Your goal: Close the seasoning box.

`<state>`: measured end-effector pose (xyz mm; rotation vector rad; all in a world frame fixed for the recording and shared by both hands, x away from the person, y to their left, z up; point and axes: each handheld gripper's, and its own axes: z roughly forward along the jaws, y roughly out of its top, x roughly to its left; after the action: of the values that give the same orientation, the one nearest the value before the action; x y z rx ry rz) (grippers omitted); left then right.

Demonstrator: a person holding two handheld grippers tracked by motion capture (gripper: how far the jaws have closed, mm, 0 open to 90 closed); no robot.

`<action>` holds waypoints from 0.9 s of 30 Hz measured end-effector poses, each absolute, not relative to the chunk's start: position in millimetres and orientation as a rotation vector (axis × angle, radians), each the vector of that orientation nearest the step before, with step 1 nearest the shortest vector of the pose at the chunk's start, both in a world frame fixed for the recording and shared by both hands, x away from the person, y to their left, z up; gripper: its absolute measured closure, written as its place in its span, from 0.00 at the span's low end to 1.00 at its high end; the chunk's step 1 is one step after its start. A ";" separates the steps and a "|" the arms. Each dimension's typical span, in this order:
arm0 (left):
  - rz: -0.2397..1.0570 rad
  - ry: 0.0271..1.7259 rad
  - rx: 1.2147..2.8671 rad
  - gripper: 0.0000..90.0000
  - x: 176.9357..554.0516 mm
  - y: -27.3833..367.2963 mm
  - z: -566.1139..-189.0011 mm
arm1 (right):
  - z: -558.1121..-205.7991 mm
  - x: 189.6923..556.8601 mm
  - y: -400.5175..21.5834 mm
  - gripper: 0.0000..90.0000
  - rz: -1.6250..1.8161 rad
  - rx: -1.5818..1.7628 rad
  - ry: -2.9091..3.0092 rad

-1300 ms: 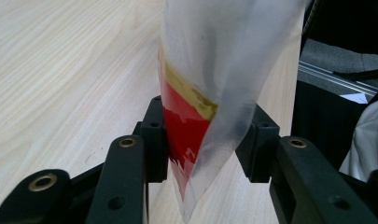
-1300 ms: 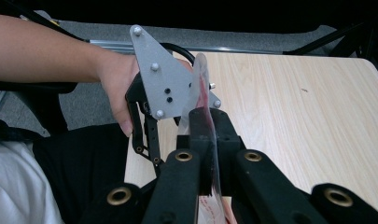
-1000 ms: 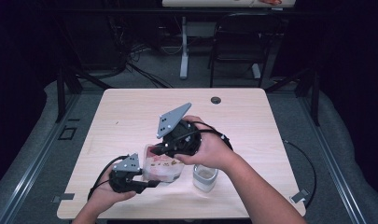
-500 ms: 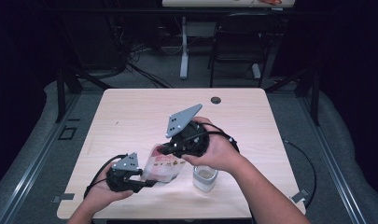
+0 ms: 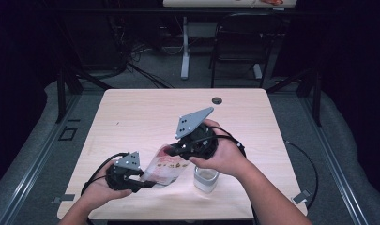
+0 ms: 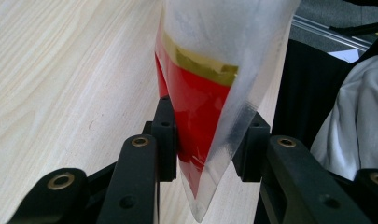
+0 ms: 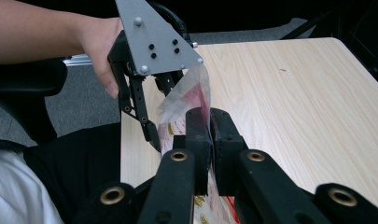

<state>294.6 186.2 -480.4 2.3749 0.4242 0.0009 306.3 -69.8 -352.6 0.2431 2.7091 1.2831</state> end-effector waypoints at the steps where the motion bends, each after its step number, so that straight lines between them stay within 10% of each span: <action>1: -0.001 0.429 2.375 0.75 294.3 185.8 -479.6 | -353.0 306.1 -71.4 0.97 1.287 0.247 2.708; 27: 0.003 0.424 2.458 0.77 294.1 186.5 -471.1 | -381.4 302.8 -98.5 0.99 1.395 0.335 2.639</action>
<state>294.1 186.5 -471.1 2.4579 0.4240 0.0033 302.8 -98.5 -381.4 0.3354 2.6395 1.3951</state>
